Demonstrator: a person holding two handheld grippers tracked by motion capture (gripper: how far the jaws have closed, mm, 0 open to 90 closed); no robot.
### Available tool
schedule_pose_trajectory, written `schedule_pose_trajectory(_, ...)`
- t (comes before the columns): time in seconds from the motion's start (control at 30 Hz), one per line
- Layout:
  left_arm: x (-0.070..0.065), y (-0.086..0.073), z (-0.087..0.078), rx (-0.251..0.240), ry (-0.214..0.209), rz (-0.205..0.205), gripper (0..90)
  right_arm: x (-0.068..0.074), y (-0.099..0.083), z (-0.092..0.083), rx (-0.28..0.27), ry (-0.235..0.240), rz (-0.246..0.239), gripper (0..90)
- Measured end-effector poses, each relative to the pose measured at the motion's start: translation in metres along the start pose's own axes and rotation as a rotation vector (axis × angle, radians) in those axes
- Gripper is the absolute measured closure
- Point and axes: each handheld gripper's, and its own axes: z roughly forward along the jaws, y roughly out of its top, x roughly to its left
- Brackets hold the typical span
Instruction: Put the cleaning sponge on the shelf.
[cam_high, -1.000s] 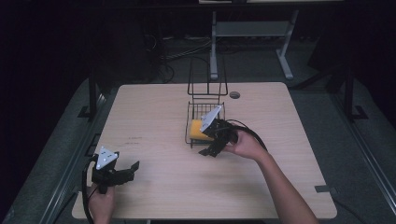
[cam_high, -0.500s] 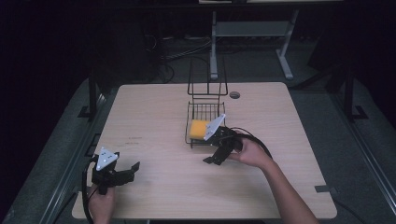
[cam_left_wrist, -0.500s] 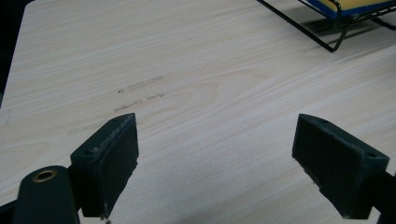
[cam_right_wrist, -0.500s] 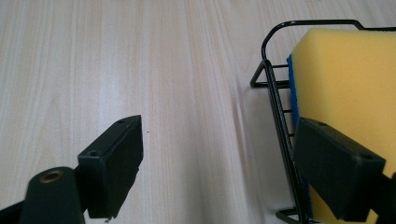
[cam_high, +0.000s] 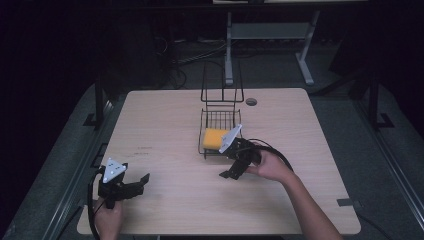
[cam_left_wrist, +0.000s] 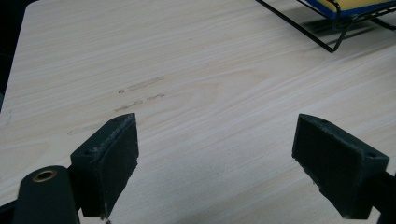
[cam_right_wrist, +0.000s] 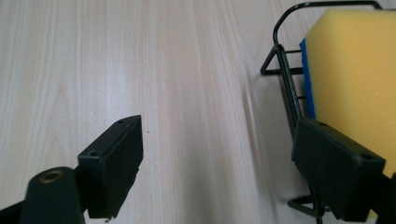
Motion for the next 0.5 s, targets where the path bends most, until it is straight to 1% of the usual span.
schedule_pose_trajectory(0.07, 0.0, 0.0, 0.0, -0.001, 0.002, -0.003, 14.0, 0.0, -0.002, 0.001, -0.003, 0.003, -0.004, 16.3)
schedule_pose_trajectory(0.17, 0.0, 0.0, 0.0, -0.001, 0.001, -0.002, 14.1, 0.001, -0.005, 0.002, 0.006, 0.004, 0.004, 16.3)
schedule_pose_trajectory(0.5, 0.0, 0.0, 0.001, 0.003, -0.001, -0.003, 14.0, 0.003, -0.013, 0.002, 0.001, 0.001, 0.013, 16.3)
